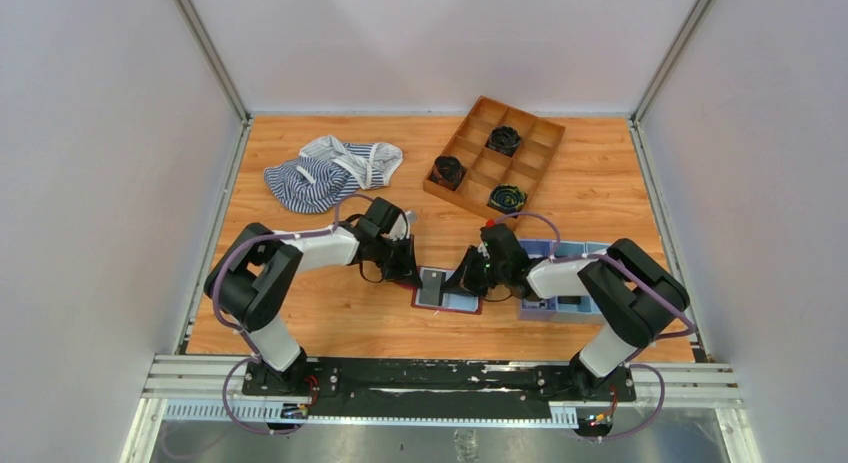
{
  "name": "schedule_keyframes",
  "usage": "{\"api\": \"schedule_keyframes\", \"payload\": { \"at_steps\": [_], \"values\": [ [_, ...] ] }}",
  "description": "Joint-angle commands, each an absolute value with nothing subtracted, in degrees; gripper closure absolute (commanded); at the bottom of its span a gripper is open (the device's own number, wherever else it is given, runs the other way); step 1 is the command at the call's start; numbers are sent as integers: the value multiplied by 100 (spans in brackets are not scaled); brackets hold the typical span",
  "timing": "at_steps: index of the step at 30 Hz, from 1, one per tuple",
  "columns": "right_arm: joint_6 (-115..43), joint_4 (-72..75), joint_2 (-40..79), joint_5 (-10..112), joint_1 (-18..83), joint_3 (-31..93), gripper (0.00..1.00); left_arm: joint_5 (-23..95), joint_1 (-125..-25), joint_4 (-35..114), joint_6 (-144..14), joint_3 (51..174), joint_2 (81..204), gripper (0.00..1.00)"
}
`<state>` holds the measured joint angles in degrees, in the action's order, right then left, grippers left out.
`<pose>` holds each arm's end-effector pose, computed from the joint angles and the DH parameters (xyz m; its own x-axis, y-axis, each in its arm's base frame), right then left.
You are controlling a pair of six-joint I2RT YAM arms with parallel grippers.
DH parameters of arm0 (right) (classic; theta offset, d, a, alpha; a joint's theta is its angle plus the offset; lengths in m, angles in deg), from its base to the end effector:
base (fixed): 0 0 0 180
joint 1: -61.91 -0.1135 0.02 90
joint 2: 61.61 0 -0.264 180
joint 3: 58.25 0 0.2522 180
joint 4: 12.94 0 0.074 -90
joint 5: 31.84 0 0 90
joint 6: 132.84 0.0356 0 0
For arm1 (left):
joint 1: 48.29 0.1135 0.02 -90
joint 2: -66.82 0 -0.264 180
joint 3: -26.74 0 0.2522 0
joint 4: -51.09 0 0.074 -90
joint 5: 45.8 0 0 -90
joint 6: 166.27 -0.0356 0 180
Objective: Take the credit cards out of the card holder
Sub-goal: Remove the credit card from the card holder.
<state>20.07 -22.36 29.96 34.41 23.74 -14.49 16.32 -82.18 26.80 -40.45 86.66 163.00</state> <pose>0.2114 0.1844 0.1243 -0.9469 0.2922 -0.1343 0.0641 0.5805 0.8117 0.2428 -0.1831 0.1350 -0.9863 0.0393 -0.1604 0.1314 0.7752 -0.6179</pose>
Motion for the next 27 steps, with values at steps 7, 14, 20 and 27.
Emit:
{"api": "schedule_keyframes", "payload": {
  "at_steps": [7,14,20,27],
  "values": [
    [2182,-2865,3108,3395,2448,-1781,100,1591,-8320,2708,-4053,8511,16603,100],
    [2172,-2443,2459,3706,2555,-2101,100,1716,-8317,2599,-4072,8516,16568,100],
    [2005,-1881,1784,3935,2611,-2189,100,1749,-8291,2634,-4044,8531,16634,100],
    [1626,-1013,1076,4116,2718,-2111,100,1774,-8245,2554,-4082,8577,16565,100]
  ]
}}
